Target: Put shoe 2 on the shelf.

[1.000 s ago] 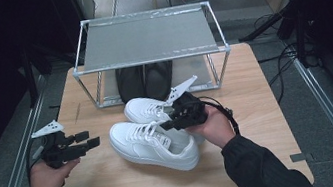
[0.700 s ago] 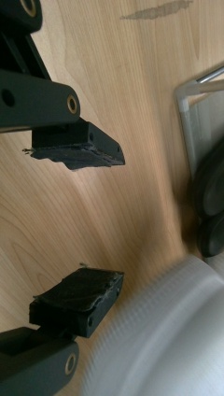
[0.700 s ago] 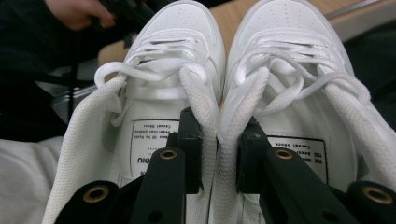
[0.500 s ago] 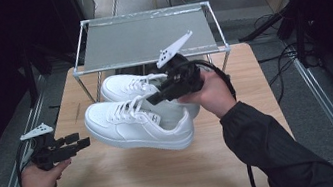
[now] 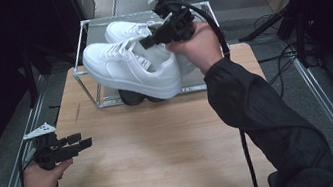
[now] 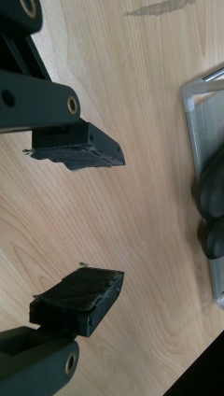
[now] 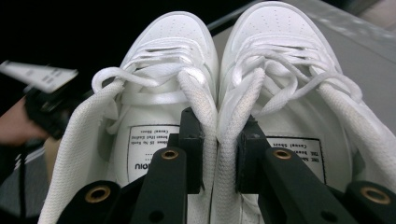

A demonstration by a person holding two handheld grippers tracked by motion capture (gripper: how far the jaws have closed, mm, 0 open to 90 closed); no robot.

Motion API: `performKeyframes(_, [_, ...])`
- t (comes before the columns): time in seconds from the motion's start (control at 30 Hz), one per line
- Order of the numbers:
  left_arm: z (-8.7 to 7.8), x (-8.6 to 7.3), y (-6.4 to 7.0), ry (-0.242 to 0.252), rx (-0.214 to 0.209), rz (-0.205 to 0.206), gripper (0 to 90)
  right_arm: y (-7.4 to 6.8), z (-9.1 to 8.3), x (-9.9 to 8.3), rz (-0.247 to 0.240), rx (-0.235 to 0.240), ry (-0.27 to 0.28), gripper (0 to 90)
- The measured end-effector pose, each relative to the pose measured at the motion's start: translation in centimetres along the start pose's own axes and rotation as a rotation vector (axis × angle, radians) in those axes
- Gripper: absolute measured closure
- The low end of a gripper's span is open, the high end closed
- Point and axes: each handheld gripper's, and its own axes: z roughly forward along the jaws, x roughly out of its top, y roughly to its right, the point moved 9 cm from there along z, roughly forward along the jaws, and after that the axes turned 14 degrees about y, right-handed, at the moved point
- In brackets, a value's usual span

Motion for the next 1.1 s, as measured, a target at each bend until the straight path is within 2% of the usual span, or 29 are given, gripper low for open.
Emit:
performKeyframes(0.1, [0.1, 0.0, 0.1, 0.003, -0.005, -0.001, 38.9, 2.1, 0.8, 0.7, 0.037, -0.089, -0.002, 78.5])
performKeyframes(0.23, [0.4, 0.3, 0.5, 0.011, -0.033, -0.007, 39.0, 5.0, 2.0, 1.2, 0.086, -0.217, -0.002, 78.6])
performKeyframes(0.37, [0.7, 0.5, 0.8, 0.011, -0.050, 0.001, 39.0, 7.8, 2.8, 1.5, 0.180, -0.330, 0.036, 78.5])
performKeyframes(0.4, [0.9, 0.5, 1.0, 0.013, -0.056, -0.001, 39.0, 8.3, 3.0, 1.5, 0.214, -0.361, 0.048, 78.3])
performKeyframes(0.6, [1.5, 1.0, 1.8, 0.016, -0.096, 0.001, 39.1, 10.3, 4.4, 2.1, 0.308, -0.554, 0.092, 77.9])
performKeyframes(0.67, [1.7, 1.0, 1.9, 0.014, -0.102, 0.007, 39.1, 10.6, 5.0, 2.4, 0.321, -0.604, 0.102, 77.7])
performKeyframes(0.77, [1.9, 1.2, 2.1, 0.018, -0.116, 0.008, 39.1, 10.9, 6.0, 2.6, 0.353, -0.659, 0.113, 77.5])
performKeyframes(0.87, [2.1, 1.3, 2.2, 0.015, -0.124, 0.012, 39.1, 11.1, 6.9, 2.3, 0.384, -0.693, 0.117, 77.4])
performKeyframes(0.97, [2.2, 1.4, 2.3, 0.012, -0.130, 0.008, 39.2, 11.1, 7.5, 2.0, 0.391, -0.713, 0.111, 77.1])
performKeyframes(1.1, [2.4, 1.6, 2.5, 0.017, -0.142, 0.008, 39.6, 11.0, 8.3, 1.2, 0.388, -0.745, 0.068, 76.2])
